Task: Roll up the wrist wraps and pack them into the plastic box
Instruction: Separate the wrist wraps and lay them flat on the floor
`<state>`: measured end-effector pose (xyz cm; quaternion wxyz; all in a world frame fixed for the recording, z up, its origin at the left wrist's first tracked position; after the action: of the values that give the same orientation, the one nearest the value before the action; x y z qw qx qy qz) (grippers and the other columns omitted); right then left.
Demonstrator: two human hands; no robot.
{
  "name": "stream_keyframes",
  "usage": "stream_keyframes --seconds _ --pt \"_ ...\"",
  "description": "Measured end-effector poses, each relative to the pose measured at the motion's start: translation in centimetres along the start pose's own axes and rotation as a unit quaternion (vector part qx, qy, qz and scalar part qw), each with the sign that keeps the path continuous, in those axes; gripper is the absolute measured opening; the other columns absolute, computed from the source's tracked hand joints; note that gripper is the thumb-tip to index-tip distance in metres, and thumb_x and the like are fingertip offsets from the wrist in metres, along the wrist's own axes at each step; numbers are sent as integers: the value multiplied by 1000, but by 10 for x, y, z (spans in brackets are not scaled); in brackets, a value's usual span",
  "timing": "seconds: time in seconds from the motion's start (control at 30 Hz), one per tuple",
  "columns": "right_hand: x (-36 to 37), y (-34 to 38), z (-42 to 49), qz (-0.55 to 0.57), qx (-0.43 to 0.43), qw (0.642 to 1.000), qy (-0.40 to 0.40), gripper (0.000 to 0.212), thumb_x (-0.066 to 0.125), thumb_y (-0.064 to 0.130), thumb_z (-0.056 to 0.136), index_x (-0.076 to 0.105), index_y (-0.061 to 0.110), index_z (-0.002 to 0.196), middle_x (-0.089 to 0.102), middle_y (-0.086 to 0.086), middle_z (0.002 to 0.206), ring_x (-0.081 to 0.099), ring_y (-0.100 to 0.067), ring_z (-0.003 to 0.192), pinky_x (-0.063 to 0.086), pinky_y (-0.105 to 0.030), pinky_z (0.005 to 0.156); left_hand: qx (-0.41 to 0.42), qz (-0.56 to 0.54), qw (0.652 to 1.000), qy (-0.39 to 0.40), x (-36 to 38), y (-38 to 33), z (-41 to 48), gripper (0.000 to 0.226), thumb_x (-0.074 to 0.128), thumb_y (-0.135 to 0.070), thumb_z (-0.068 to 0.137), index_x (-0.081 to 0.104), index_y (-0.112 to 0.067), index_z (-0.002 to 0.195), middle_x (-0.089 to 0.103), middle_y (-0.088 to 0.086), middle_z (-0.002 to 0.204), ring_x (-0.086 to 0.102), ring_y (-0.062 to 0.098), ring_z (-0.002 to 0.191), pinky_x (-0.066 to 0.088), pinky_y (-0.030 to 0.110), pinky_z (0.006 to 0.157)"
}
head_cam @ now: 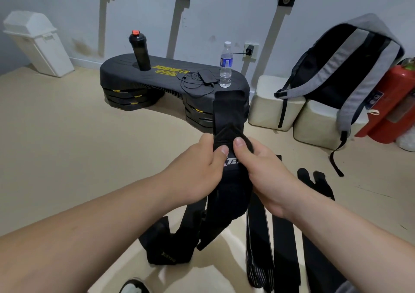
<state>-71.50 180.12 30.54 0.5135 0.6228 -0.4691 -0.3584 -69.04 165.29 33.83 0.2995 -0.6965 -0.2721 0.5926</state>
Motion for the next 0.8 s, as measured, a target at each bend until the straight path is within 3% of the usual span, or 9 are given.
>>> stream_keyframes --seconds 0.13,0.23,0.37,0.5,0.63,0.8 --pt "-2 3 2 -7 -18 999 -35 30 47 38 112 69 19 119 79 -6 112 76 -25 108 57 -51 103 -40 -105 992 49 9 1 -3 23 42 -45 111 46 -25 123 66 -3 106 65 10 92 55 35 84" --pt "-11 7 9 48 -16 996 -70 32 46 39 112 69 18 120 79 -10 112 76 -28 107 62 -50 95 -61 -197 977 56 18 -3 -6 27 48 -41 110 45 -37 137 69 -13 120 68 5 110 57 34 99" --pt "-22 13 14 170 14 975 -144 34 43 41 113 68 20 121 80 -8 111 79 -23 97 66 -39 73 -80 -172 977 99 37 2 -8 26 41 -45 111 54 -38 133 69 -15 127 64 7 120 50 39 110" --pt "-44 15 22 241 45 944 -222 32 49 45 110 70 24 121 81 -4 110 80 -23 93 66 -43 66 -75 -119 985 96 48 0 -5 23 43 -42 111 60 -29 118 71 -6 116 67 15 111 53 43 105" --pt "-47 13 25 266 117 948 -129 38 61 45 104 73 13 123 80 -10 113 80 -25 97 66 -42 76 -45 -74 996 28 43 -11 -1 27 40 -33 113 58 -13 114 68 10 111 64 28 107 52 46 96" --pt "-41 2 15 79 169 982 17 31 68 34 100 75 12 120 80 -8 116 77 -21 100 62 -36 82 -62 -96 993 -20 37 -9 1 25 41 -32 113 59 -16 116 69 4 109 65 22 105 53 44 96"
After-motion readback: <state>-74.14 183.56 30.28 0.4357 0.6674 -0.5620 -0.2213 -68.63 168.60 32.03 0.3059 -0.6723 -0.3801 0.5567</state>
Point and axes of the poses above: each hand's wrist, its own z-axis towards the middle knuckle, its own x-axis out of the palm, y = z × x, the point moved 3 cm from there along z, towards the middle knuckle
